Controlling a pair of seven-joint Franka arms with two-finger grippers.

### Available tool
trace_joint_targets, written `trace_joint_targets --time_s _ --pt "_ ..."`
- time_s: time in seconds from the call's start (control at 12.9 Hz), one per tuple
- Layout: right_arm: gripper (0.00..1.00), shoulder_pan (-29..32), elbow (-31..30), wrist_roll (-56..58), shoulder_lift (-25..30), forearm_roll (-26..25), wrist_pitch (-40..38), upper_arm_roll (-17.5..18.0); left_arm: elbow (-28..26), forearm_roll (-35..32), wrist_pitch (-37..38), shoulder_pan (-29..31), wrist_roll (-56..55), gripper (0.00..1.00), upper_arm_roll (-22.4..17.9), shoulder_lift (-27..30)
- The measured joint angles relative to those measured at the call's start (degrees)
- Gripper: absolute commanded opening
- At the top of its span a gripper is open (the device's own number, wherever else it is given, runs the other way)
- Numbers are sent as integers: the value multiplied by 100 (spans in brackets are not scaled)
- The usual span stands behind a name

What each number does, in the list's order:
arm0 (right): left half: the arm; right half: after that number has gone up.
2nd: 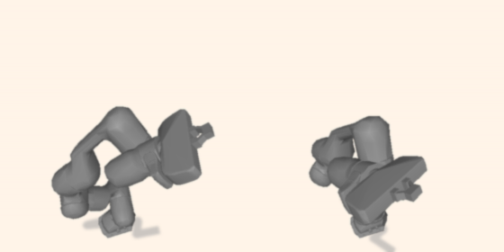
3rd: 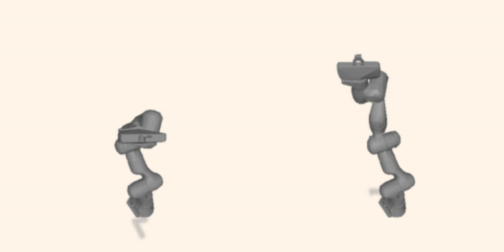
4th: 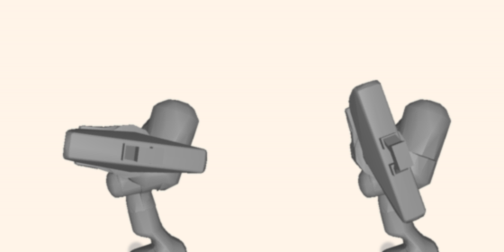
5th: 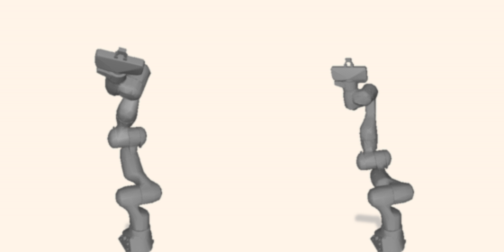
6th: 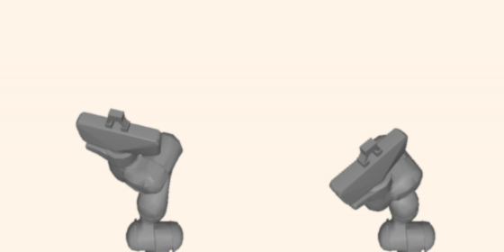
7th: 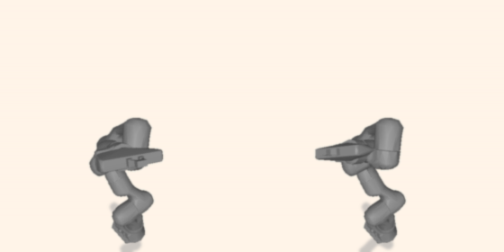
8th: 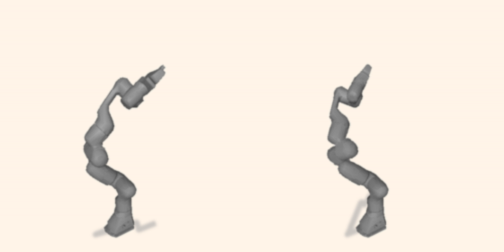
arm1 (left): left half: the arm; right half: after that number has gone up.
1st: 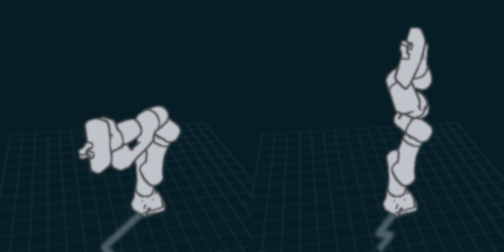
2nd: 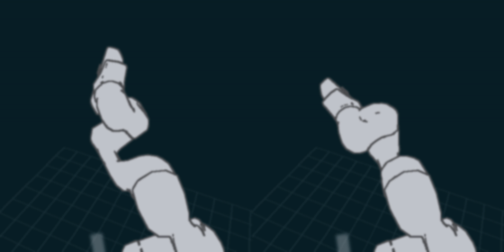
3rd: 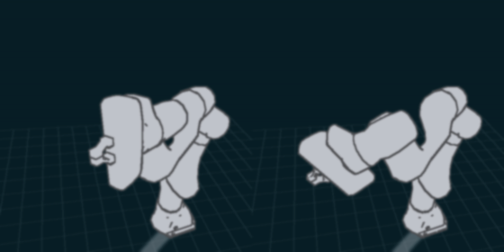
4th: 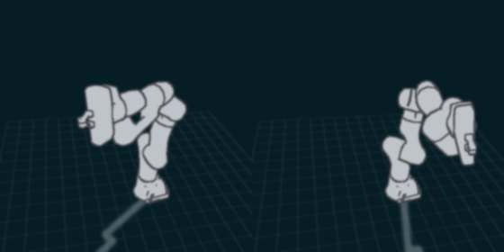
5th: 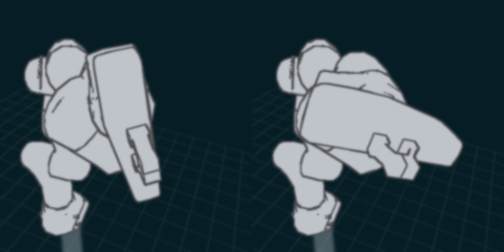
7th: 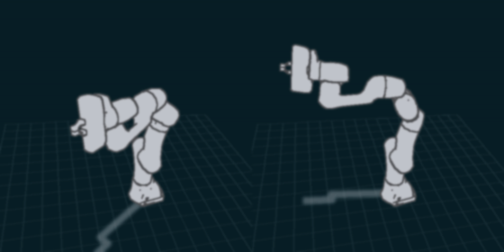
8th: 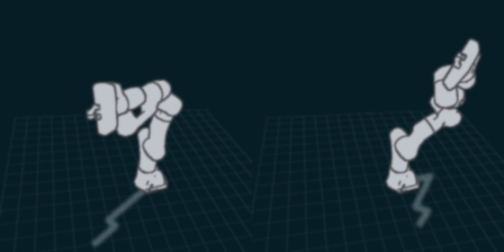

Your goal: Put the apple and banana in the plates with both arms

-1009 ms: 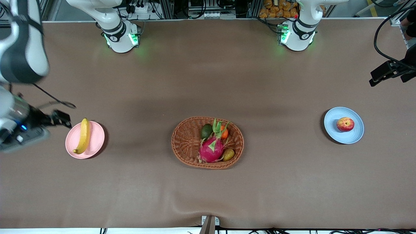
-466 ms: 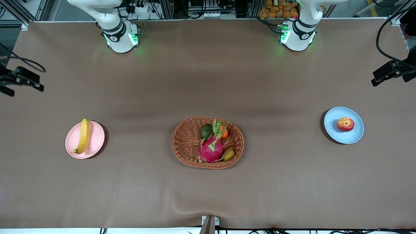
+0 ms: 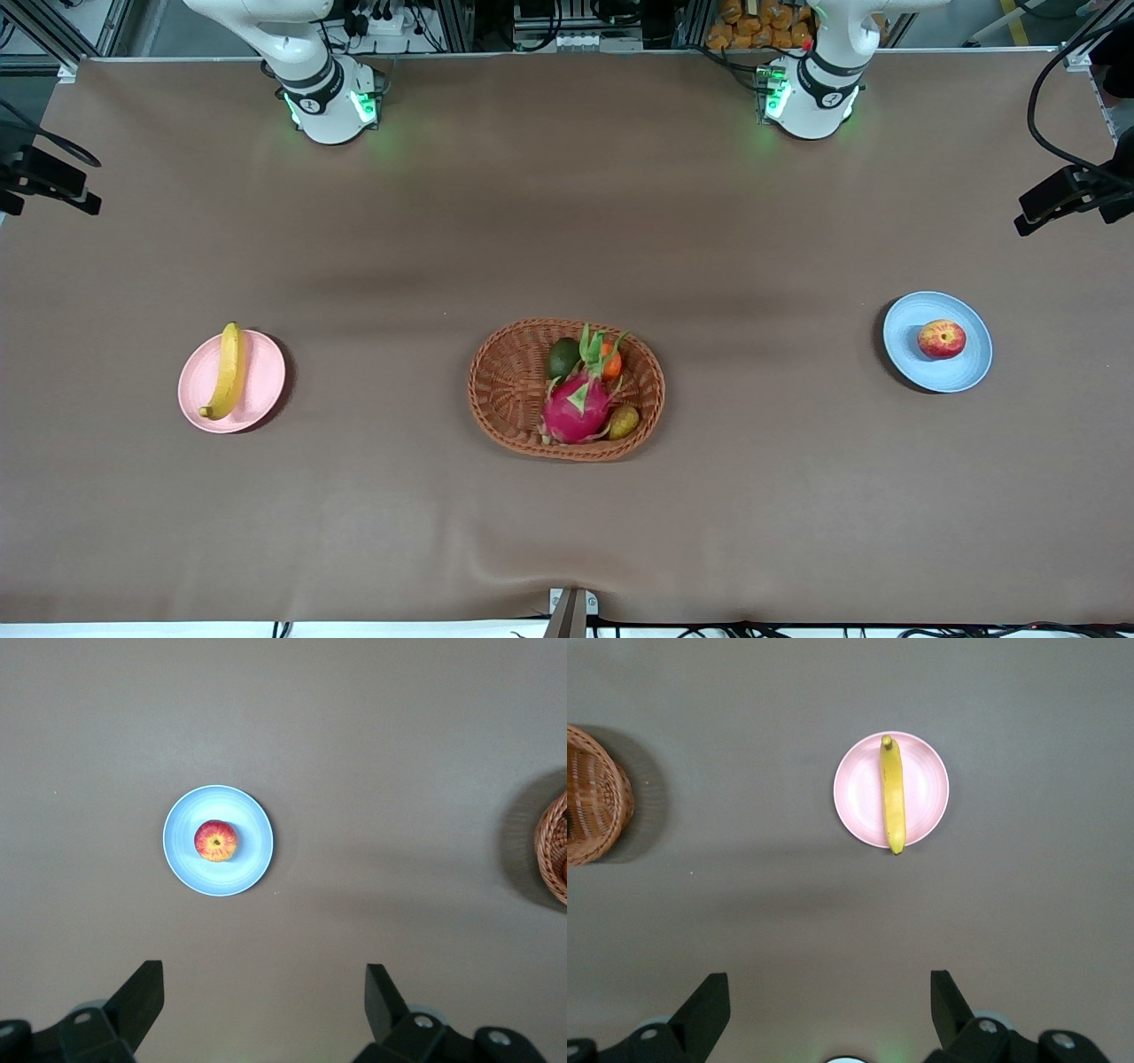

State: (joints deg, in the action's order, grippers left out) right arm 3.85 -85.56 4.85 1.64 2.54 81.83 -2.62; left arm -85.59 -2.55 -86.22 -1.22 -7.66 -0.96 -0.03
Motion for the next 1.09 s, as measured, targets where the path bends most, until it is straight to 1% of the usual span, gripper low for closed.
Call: trace_joint_targets --time_s 0.23,0.7,1.09 --pt "100 -132 270 1 2 -25 -121 55 0 0 0 1 0 100 0 0" --pt "100 -214 285 -118 -8 -39 -283 65 9 0 0 25 72 100 -1 0" --pt "100 -198 284 -126 -12 -171 -181 35 23 11 147 22 78 100 17 0"
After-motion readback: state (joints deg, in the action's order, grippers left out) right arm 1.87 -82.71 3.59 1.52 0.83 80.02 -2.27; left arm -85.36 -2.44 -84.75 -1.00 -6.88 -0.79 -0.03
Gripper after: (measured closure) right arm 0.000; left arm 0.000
